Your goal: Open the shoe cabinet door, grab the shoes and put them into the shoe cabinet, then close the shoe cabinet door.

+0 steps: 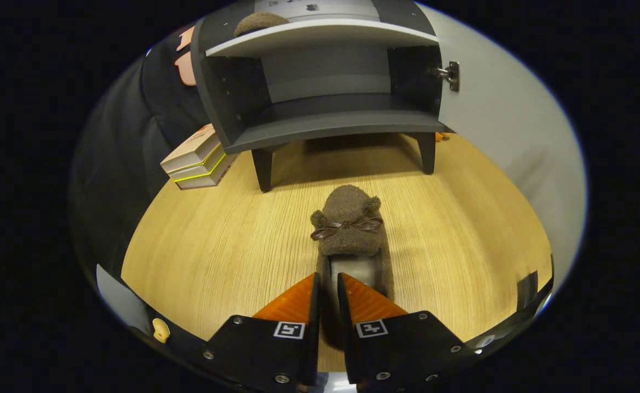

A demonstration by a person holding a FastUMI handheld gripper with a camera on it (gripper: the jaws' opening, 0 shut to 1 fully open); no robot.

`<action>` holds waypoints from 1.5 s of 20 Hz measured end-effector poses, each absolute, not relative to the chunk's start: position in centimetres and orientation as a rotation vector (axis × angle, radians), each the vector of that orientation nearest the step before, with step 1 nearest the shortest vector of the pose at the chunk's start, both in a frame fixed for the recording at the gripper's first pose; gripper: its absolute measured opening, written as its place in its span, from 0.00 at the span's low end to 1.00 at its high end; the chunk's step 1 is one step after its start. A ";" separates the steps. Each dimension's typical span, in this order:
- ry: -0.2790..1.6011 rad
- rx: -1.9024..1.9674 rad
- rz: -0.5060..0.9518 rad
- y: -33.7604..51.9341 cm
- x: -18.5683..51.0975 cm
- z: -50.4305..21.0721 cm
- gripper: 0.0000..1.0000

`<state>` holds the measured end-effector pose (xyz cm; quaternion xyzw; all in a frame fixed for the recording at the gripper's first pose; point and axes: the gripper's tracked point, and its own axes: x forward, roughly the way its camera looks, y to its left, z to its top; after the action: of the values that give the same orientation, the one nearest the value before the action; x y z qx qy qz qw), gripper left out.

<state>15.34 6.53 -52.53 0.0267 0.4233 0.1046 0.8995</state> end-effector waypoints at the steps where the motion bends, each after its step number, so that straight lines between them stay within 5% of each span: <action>1: 0.883 0.071 0.223 6.8 16.0 -53.0 0.20; 7: 0.895 0.088 0.205 7.9 19.9 -55.5 0.20; 15: 0.896 0.114 0.198 7.7 19.9 -55.0 0.07; 30: 0.616 0.069 0.177 5.1 19.7 -35.1 0.07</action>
<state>19.66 5.13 -35.05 0.0340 0.3026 0.0871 0.9485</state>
